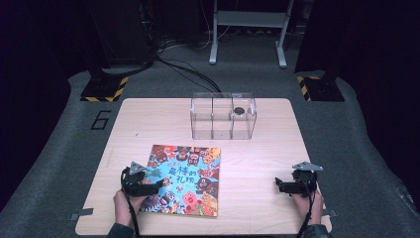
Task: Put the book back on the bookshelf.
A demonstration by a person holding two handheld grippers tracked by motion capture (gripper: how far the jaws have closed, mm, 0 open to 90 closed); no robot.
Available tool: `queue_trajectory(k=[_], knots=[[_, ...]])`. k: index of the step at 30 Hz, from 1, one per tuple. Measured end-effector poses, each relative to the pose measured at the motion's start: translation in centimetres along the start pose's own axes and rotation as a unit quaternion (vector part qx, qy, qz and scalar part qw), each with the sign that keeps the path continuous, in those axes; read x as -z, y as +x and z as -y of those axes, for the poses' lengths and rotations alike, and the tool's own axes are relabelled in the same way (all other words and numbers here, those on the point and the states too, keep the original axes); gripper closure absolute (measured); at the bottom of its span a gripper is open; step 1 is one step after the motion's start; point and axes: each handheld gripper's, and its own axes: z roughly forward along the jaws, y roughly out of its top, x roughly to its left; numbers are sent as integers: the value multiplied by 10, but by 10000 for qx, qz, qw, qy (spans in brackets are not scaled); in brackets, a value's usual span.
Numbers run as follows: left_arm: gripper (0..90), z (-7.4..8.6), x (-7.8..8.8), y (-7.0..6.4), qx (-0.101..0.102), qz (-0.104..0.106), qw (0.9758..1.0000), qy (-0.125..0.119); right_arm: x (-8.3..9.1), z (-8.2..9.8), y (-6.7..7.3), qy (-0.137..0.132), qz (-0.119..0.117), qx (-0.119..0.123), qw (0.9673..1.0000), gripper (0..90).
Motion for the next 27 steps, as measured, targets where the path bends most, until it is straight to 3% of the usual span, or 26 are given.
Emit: queue_trajectory(k=[11, 21, 27], knots=[[136, -6, -12, -24, 44, 92, 9999, -24, 0, 0, 0, -10, 2, 4, 10000, 7], [145, -7, -17, -45, 124, 40, 9999, -62, 0, 0, 0, 8, 33, 19, 10000, 9], [152, -10, -20, -54, 54, 93, 9999, -38, 0, 0, 0, -2, 30, 18, 10000, 12]])
